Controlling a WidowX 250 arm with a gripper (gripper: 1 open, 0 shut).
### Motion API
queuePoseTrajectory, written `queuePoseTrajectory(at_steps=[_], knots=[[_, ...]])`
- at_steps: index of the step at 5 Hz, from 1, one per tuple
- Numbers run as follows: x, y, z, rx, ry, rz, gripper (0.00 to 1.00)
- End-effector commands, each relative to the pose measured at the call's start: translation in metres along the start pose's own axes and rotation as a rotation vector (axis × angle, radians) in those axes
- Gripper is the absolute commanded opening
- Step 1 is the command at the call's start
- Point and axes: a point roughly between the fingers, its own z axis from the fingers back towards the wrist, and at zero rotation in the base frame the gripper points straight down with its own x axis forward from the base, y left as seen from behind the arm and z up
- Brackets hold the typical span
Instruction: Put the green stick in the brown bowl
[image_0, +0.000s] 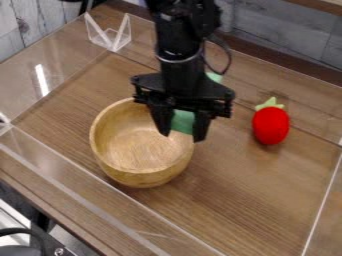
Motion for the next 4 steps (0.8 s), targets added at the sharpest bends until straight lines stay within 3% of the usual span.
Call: queuePoseTrajectory(at_steps=[1,3,4], knots=[[0.016,0.001,0.008,-0.003,-0.053,0.005,0.0],[0.008,0.019,-0.026,0.003,-0.05,-0.006,0.0],[0.01,0.027,-0.027,0.007,-0.047,0.009,0.0]])
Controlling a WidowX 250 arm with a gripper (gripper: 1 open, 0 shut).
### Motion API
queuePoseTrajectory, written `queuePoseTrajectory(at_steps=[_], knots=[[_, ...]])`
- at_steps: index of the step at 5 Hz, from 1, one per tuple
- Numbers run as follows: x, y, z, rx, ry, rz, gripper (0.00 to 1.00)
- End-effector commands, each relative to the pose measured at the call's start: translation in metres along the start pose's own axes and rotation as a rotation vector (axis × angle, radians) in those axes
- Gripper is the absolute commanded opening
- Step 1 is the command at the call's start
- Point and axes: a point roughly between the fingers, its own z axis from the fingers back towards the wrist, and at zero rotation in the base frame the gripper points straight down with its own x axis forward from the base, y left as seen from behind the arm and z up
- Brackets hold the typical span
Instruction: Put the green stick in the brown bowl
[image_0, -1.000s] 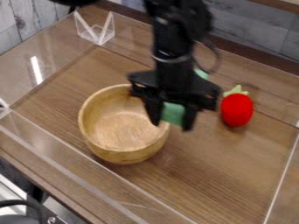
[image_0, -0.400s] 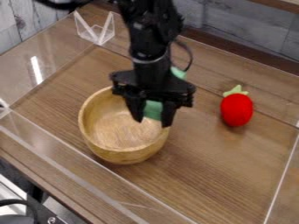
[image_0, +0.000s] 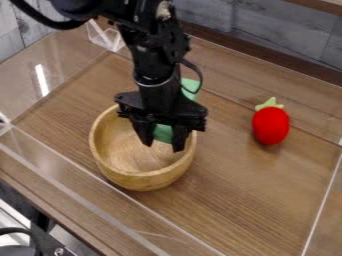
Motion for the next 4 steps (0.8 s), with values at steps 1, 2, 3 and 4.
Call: queuePoseTrajectory(at_steps=[1,2,3,4], knots=[[0.0092,0.0077,0.0043,0.002,-0.023,0.013,0.0],[0.008,0.0069,0.0034,0.006,-0.019,0.026,0.0],[0.0069,0.006,0.0022,0.009,-0.014,0.039,0.0],[0.0065,0.0106,0.002,0.018,-0.012,0.099,0.0]])
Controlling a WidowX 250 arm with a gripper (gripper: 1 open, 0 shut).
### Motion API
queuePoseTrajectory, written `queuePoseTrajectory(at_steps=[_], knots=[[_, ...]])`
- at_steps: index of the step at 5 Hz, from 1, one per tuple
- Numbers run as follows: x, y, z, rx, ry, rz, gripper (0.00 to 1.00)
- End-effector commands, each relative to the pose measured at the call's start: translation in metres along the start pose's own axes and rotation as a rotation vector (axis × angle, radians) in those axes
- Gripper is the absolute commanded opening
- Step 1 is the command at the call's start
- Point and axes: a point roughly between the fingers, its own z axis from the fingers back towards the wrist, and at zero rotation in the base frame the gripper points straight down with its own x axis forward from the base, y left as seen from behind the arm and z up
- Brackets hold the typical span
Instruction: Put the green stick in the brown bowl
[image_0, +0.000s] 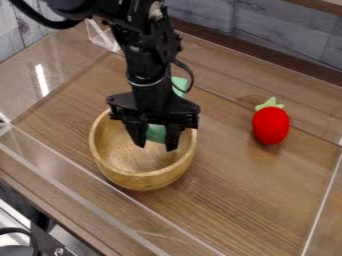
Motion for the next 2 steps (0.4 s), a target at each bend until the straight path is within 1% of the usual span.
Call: queuePoseTrajectory(at_steps=[1,2], knots=[[0.006,0.006,0.004,0.01,-0.022,0.071,0.0],[0.007,-0.005,-0.003,0.012,-0.017,0.06,0.0]])
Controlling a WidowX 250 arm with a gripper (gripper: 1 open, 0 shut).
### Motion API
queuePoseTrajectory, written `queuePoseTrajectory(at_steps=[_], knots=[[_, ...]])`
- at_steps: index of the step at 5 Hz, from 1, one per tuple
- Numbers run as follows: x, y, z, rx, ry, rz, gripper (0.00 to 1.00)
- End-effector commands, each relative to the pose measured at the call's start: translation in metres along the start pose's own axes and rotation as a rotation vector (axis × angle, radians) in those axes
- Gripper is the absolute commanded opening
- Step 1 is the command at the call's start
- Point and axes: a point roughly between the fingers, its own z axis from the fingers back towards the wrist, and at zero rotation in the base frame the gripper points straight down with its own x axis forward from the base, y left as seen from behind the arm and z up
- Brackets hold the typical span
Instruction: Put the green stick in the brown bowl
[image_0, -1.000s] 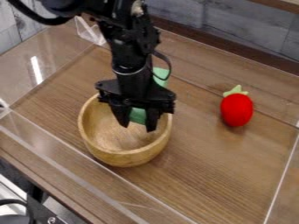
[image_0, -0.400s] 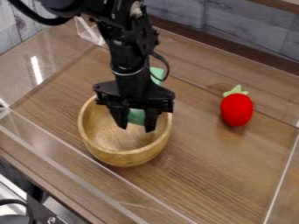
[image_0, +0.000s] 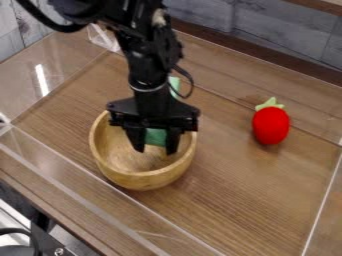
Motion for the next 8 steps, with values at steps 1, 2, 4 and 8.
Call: queuePoseTrajectory(at_steps=[1,2,4,8], knots=[[0.008,-0.014,0.002,-0.005,-0.027,-0.019,0.0],[0.011,-0.02,0.004,0.001,-0.025,0.042,0.0],[0.019,-0.028,0.008,0.012,-0.021,0.139,0.0],[0.035,-0.024,0.017,0.014,-0.019,0.163,0.0]])
